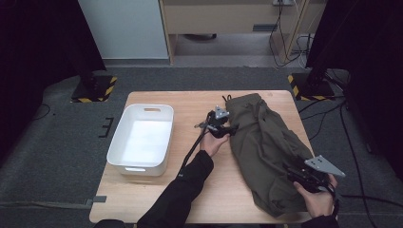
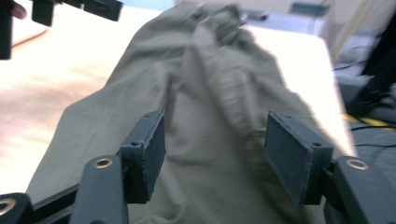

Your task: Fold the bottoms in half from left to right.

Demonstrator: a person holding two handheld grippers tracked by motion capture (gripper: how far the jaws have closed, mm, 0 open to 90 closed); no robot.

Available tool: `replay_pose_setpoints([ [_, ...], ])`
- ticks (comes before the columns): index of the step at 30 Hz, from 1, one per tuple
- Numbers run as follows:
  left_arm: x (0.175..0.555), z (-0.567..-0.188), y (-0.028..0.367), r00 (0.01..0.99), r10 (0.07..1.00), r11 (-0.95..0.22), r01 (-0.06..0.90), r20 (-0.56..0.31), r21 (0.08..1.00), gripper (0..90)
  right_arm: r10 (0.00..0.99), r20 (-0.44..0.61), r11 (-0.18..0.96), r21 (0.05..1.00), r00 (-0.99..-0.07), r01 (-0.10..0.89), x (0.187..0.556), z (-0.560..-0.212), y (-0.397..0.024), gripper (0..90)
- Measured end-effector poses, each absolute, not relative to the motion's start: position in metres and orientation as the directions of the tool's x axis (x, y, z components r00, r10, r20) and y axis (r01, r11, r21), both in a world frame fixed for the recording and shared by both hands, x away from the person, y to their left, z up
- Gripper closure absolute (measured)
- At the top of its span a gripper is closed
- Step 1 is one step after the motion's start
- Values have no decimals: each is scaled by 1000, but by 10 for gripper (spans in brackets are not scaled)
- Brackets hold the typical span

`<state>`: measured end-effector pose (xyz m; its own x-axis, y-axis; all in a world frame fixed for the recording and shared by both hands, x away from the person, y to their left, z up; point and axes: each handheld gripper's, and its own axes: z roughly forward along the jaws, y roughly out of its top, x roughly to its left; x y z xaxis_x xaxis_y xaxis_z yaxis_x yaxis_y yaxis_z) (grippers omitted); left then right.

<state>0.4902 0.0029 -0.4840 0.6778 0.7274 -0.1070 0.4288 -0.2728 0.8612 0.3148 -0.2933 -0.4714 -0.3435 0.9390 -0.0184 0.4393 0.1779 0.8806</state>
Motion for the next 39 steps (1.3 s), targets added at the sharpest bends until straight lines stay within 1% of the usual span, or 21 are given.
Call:
replay_pose_setpoints([
  [2, 484, -492, -3, 688, 719, -294, 430, -99, 853, 390, 934, -18, 194, 865, -358, 463, 320, -479, -293, 359],
  [5, 477, -501, -14, 708, 701, -330, 429, -87, 841, 369, 929, -20, 225, 823, -369, 521, 324, -490, -298, 316],
  [6, 475, -504, -19, 717, 692, -340, 425, -83, 839, 363, 934, -29, 227, 817, -357, 529, 324, -493, -300, 311],
  [9, 473, -511, -27, 722, 686, -349, 433, -88, 831, 351, 942, -44, 228, 811, -333, 538, 323, -500, -307, 235],
  [10, 473, -514, -29, 723, 685, -352, 437, -90, 828, 349, 943, -45, 230, 805, -330, 547, 323, -502, -309, 222],
  [12, 472, -519, -34, 725, 684, -368, 440, -81, 819, 346, 943, -57, 243, 791, -329, 561, 323, -507, -312, 212],
  [14, 471, -523, -39, 732, 679, -398, 425, -50, 813, 345, 939, -58, 257, 772, -338, 581, 322, -512, -312, 178],
  [15, 471, -525, -41, 735, 677, -413, 418, -34, 809, 343, 937, -58, 265, 760, -344, 593, 322, -515, -311, 177],
  [18, 471, -530, -45, 742, 670, -431, 414, -24, 802, 341, 932, -74, 292, 734, -356, 613, 321, -520, -308, 158],
  [20, 472, -534, -46, 740, 672, -441, 420, -19, 793, 340, 935, -73, 290, 719, -346, 632, 320, -523, -307, 142],
  [23, 473, -534, -46, 739, 673, -449, 423, -14, 787, 347, 935, -77, 296, 710, -348, 639, 320, -526, -307, 132],
  [26, 473, -535, -46, 738, 674, -507, 417, 45, 755, 366, 935, -66, 293, 695, -347, 656, 320, -529, -304, 130],
  [32, 478, -536, -39, 726, 687, -490, 444, 19, 750, 371, 932, -49, 288, 701, -358, 653, 319, -532, -298, 131],
  [37, 483, -535, -28, 721, 693, -493, 449, 24, 746, 372, 930, -1, 264, 697, -367, 667, 319, -533, -285, 134],
  [39, 485, -534, -21, 715, 699, -499, 451, 36, 740, 374, 924, 0, 275, 698, -383, 662, 319, -533, -278, 134],
])
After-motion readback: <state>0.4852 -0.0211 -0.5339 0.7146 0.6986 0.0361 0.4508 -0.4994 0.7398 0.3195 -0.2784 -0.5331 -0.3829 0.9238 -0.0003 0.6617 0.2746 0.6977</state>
